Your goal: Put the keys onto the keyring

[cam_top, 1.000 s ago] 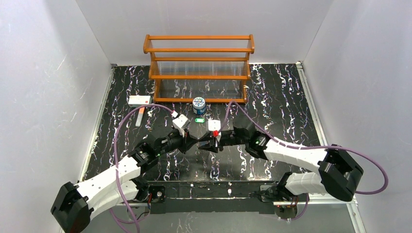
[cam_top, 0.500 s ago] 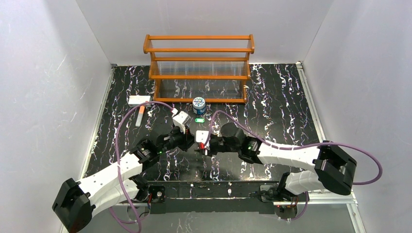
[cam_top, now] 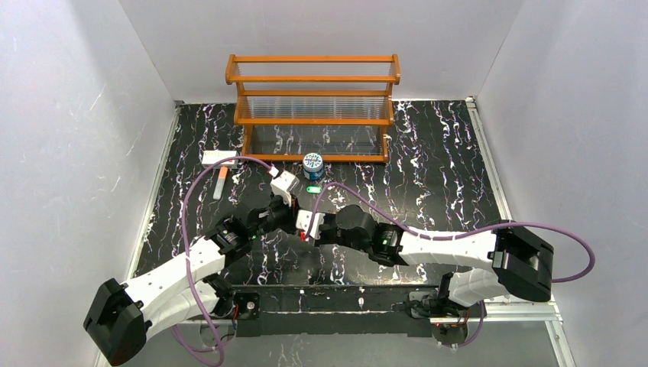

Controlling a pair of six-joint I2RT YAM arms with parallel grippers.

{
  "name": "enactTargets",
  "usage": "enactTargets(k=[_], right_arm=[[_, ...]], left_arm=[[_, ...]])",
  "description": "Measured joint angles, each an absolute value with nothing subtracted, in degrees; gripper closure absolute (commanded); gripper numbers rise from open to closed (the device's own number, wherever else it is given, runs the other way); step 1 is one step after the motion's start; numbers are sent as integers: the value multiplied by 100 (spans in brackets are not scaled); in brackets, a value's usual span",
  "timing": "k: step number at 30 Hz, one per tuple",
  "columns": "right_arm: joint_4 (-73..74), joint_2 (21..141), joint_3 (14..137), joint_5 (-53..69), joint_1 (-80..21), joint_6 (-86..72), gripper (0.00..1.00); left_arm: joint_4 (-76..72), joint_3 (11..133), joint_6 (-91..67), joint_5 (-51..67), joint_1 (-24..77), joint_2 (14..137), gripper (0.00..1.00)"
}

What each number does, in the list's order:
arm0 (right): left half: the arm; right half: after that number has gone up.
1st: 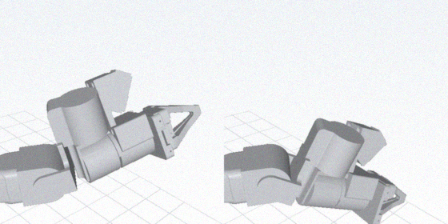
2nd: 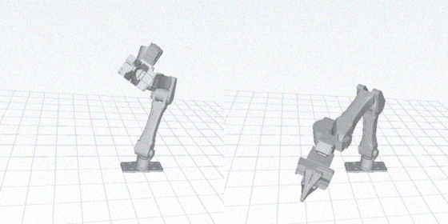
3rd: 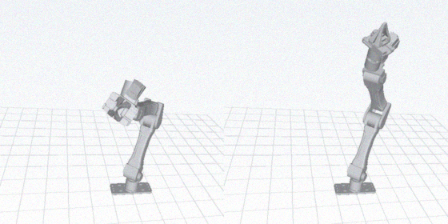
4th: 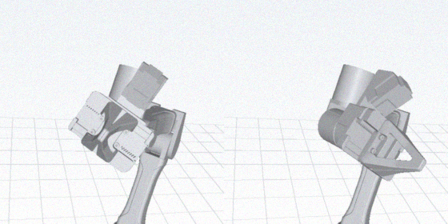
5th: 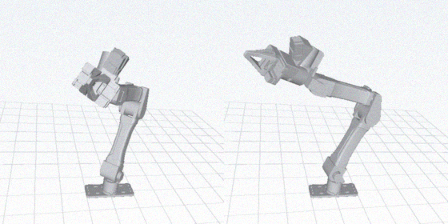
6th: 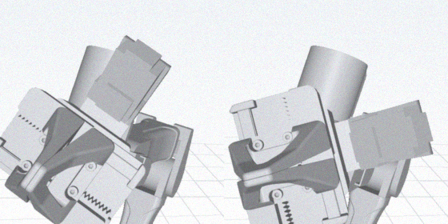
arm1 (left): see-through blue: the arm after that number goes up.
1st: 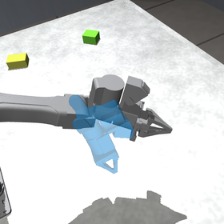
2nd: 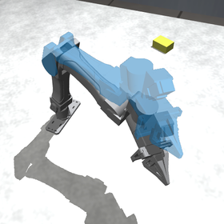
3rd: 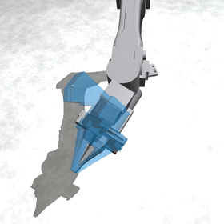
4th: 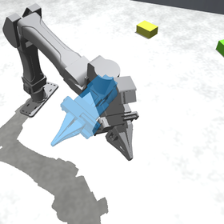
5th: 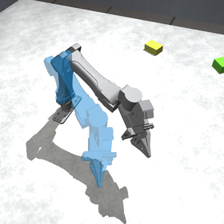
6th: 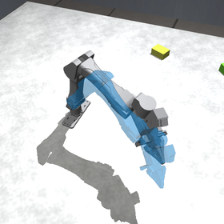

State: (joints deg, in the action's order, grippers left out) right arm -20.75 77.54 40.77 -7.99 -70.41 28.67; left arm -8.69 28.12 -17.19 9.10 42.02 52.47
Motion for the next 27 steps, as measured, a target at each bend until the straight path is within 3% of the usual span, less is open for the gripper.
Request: enactTargets(k=[17,27], right_arm=[[-2436,6952,3376,-823,-7035,2716,99],[-2613,6571,3124,-163,-6412,2128,99]], left_arm=[[-801,2888,-1938,915,4300,5175,100],[-497,2888,-2016,569,4281,5113,100]])
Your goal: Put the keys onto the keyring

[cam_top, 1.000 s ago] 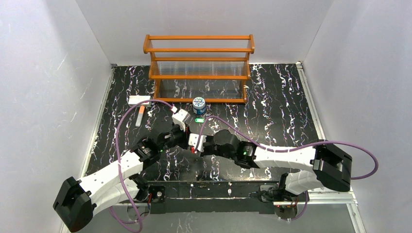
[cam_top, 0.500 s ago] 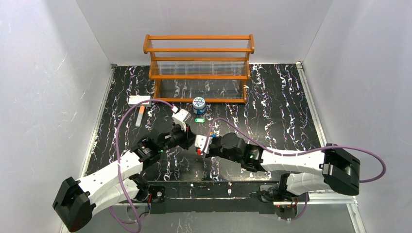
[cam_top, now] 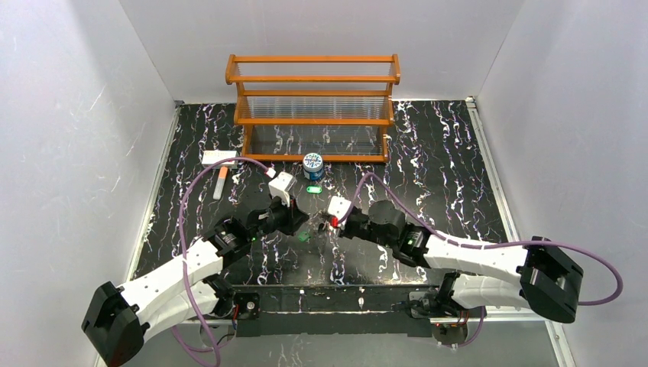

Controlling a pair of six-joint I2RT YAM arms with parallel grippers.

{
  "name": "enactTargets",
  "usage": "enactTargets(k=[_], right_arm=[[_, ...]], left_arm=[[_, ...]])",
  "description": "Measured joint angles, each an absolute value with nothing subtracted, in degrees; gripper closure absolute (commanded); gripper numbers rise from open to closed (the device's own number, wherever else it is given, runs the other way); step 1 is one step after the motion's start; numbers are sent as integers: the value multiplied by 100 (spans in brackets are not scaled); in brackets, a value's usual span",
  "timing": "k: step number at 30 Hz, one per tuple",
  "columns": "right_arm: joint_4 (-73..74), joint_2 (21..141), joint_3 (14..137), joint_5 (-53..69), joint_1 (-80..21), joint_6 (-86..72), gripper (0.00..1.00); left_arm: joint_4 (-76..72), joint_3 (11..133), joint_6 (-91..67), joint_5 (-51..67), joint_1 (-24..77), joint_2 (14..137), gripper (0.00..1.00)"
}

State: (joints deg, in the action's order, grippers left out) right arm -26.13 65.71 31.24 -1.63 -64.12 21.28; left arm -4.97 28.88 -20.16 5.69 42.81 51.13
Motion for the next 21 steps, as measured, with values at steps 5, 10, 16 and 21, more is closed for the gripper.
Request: enactTargets(k=[5,10,16,21], right_arm=[[-2633,6547,3105,395,-5961,1787,99],[-2628,6587,3105,744,-5913,1660,83],[-2620,6757,3142,1120,-5867,1511,39],[-2622,6901,3238,1282,-5850,1385,23]], left_arm=[[-412,2886,-2025,475,4281,5039,100],[-427,2873,-2222,405,4281,5013,100],[-163,2921,-2550,97,4281,4976,100],[969,3470,-2587,-565,4283,4683,100]])
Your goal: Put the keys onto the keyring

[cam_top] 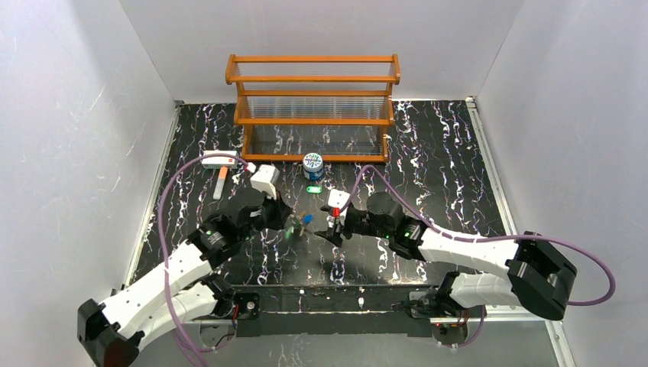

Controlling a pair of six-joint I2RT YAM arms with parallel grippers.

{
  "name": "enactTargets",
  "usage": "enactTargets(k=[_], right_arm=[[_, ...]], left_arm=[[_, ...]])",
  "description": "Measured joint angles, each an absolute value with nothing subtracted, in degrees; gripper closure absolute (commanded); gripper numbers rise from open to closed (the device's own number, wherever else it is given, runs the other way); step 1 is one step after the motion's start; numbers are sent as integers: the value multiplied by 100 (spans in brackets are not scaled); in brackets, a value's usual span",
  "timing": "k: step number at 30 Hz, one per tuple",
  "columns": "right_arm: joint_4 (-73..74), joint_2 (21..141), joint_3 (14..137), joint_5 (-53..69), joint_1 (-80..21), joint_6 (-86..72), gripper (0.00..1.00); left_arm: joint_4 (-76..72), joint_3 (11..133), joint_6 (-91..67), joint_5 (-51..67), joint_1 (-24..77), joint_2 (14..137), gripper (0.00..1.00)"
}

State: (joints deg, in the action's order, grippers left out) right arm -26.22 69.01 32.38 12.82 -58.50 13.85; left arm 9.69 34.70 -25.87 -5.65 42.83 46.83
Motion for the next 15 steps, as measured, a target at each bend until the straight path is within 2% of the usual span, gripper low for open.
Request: enactTargets(k=[7,13,15], right_arm=[[-2731,6976,3256,1269,-5769,985,10],[-2777,6991,3256,1194,-5704,556,11],[-2851,6989,3232,1173,-5697,513,18]], left_arm=[[2287,4381,-2578,-1581,4281,4204,100],[2628,4584,-2596,-1822,4281,4934,100],[2482,4536,-2604,-1693,4281,5502,100]])
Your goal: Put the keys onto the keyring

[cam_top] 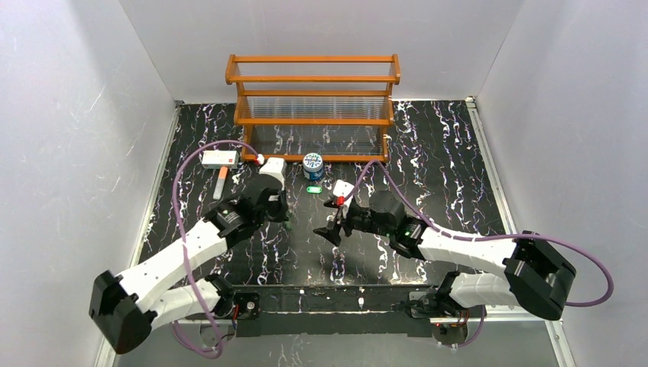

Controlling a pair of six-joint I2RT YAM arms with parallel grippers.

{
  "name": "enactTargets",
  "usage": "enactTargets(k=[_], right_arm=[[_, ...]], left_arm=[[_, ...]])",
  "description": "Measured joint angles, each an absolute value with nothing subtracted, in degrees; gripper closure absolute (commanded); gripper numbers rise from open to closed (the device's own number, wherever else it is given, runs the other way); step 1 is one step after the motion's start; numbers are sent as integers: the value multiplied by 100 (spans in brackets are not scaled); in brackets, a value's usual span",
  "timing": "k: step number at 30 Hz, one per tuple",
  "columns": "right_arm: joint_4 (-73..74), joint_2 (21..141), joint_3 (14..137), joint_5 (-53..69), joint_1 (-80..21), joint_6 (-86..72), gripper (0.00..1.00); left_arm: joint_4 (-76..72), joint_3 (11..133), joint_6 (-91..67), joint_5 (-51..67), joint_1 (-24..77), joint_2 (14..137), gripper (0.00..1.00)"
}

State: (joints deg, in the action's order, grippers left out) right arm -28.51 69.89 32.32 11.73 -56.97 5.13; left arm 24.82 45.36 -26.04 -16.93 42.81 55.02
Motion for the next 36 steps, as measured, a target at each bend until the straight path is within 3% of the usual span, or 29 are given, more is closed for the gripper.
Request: enactTargets(k=[13,18,22,28,36], right_arm=[[-3232,6820,2526,1000,-5669,1400,40],[-3411,6720,2493,862,-5664,1592,66],[-3461,6713,2447,836,-5664,1730,62],[-3284,7113,2569,1417,-5662,2104,39],[-3354,7614,2596,1461,-5708,2397,40]], left_arm=[[283,3806,-2934,-351,4289,6565,100],[51,3520,-3092,-99,4287,6818,100],[-211,3507,-3225,110,4287,6899,100],[-486,3496,-3422,314,4287,6947,100],[-600,3489,-3623,414,4287,7011,100]])
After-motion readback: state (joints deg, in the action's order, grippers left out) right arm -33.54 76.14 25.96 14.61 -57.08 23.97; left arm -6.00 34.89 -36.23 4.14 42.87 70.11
